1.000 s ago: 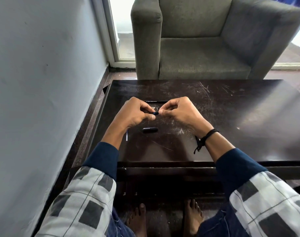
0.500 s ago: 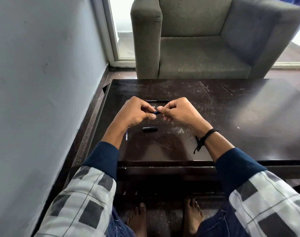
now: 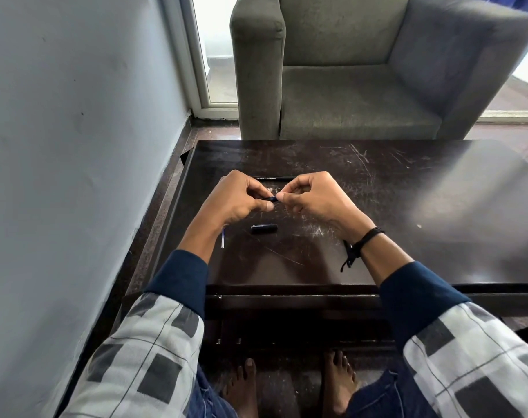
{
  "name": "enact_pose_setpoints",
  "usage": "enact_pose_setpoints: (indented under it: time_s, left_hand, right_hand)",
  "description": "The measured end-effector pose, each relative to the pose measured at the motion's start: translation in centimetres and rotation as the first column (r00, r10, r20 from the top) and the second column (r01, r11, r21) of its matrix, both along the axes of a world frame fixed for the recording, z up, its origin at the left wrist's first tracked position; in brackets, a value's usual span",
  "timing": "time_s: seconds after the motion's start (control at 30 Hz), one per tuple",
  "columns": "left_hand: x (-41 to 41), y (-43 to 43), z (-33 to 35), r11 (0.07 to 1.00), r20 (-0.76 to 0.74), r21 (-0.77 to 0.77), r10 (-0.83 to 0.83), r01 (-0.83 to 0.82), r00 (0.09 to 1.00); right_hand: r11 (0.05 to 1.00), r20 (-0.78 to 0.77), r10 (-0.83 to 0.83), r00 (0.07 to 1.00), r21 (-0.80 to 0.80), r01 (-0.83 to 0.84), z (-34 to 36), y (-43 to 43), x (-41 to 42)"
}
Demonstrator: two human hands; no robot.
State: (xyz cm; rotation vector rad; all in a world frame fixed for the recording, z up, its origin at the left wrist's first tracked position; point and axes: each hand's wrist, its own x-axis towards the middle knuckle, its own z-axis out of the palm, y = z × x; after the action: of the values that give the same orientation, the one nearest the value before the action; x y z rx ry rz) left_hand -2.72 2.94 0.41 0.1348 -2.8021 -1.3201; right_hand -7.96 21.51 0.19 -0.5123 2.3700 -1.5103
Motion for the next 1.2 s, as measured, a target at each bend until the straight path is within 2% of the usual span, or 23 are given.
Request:
enact_pose_setpoints:
  time_s: [0.37, 0.57, 0.7, 1.2]
  left_hand:
    - [0.04, 0.11, -0.04, 1.0, 0.017, -0.024, -0.012, 0.013, 1.0]
    - [-0.03, 0.18, -0.11, 0.999, 0.006, -0.038, -0.01, 0.01, 1.0]
    - [-0.03, -0.06, -0.16, 1.0, 0.001, -0.01, 0.0, 0.0, 1.0]
    - [0.03, 0.12, -0.13, 1.0, 0.01, -0.018, -0.002, 0.002, 1.0]
  right_hand:
    - [1.0, -0.002, -0.003, 1.0, -0.006, 0.003, -0.29, 0.17, -0.13]
    - [0.997, -0.018, -0.026, 1.0, 0.076, 0.027, -0.26, -0.14, -0.16]
    - [1.0, -0.024, -0.003, 1.0, 0.02, 0.003, -0.35, 0.08, -0.38]
    - [0.997, -0.031, -0.032, 0.999, 0.073, 0.034, -0.31, -0.14, -0.2]
